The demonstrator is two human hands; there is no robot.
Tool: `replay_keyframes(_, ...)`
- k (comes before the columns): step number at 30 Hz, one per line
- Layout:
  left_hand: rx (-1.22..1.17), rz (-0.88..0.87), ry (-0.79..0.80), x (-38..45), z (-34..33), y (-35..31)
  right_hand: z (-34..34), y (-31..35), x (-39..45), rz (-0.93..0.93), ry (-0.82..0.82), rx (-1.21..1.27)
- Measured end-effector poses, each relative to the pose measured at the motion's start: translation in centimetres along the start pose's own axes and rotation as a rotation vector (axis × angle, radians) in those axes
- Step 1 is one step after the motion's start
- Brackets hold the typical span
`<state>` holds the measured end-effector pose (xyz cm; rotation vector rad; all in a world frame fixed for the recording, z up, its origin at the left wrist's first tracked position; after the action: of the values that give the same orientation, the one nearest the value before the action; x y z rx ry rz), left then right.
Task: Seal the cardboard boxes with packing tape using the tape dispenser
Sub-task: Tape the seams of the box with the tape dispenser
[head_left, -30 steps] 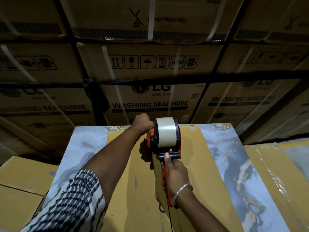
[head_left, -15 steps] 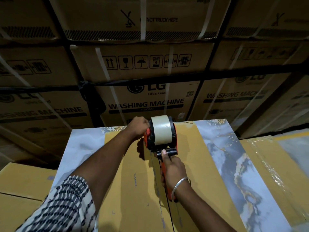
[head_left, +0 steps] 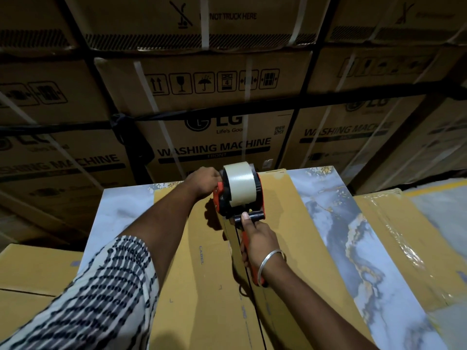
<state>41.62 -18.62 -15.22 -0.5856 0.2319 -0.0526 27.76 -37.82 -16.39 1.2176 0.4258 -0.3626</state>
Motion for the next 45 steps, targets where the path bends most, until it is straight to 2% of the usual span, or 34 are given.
replay_keyframes(4, 0.162, -0.013, -0.044, 0.4, -0.3, 0.6, 1.0, -3.3, -2.2, -0.021, 0.01, 0.017)
replay_keyframes(6, 0.225, -0.071, -0.144, 0.1, -0.1, 0.5, 1.2, -4.6, -3.1, -0.047, 0.027, 0.055)
replay_keyframes(9, 0.271, -0.269, -0.351, -2.3, 0.4, -1.8, 1.4, -5.1, -3.7, -0.071, 0.044, 0.11)
replay_keyframes(11, 0.24, -0.389, -0.29, -4.2, -1.0, -2.7, 1.3, -5.1, -3.5, -0.061, 0.047, 0.113)
replay_keyframes(13, 0.292, -0.401, -0.113, -5.3, -3.2, -1.9, 1.1, -5.0, -3.3, -0.055, 0.052, 0.111)
replay_keyframes(15, 0.392, -0.379, -0.008, -5.0, -4.2, -0.8, 0.9, -4.8, -3.1, -0.053, 0.057, 0.11)
replay_keyframes(21, 0.575, -0.22, 0.043, -3.3, -2.9, -0.3, 0.5, -2.9, -0.6, -0.06, 0.081, 0.106)
replay_keyframes(27, 0.557, -0.083, 0.101, -1.7, -1.2, 0.2, 0.2, 0.5, 3.0, -0.025, 0.107, 0.015)
replay_keyframes(40, 0.504, -0.088, -0.01, -0.9, -1.6, 0.4, 2.7, -4.3, -2.7, -0.052, 0.146, 0.072)
replay_keyframes(43, 0.463, -0.207, -0.122, -2.9, -2.2, -1.8, 2.7, -4.5, -3.2, -0.046, 0.149, 0.065)
replay_keyframes(45, 0.362, -0.327, -0.11, -4.8, -3.4, -3.0, 2.7, -4.5, -3.2, -0.05, 0.132, 0.044)
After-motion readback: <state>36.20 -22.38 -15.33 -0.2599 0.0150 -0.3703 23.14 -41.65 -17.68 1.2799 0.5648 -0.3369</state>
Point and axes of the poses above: each hand's wrist, its own x-axis towards the middle knuckle, its own z-axis out of the back of the hand, y = z × x, the point moved 9 cm from there along x, towards the middle knuckle, and after that the axes turned 7 degrees about -z, right-handed, at the moved point
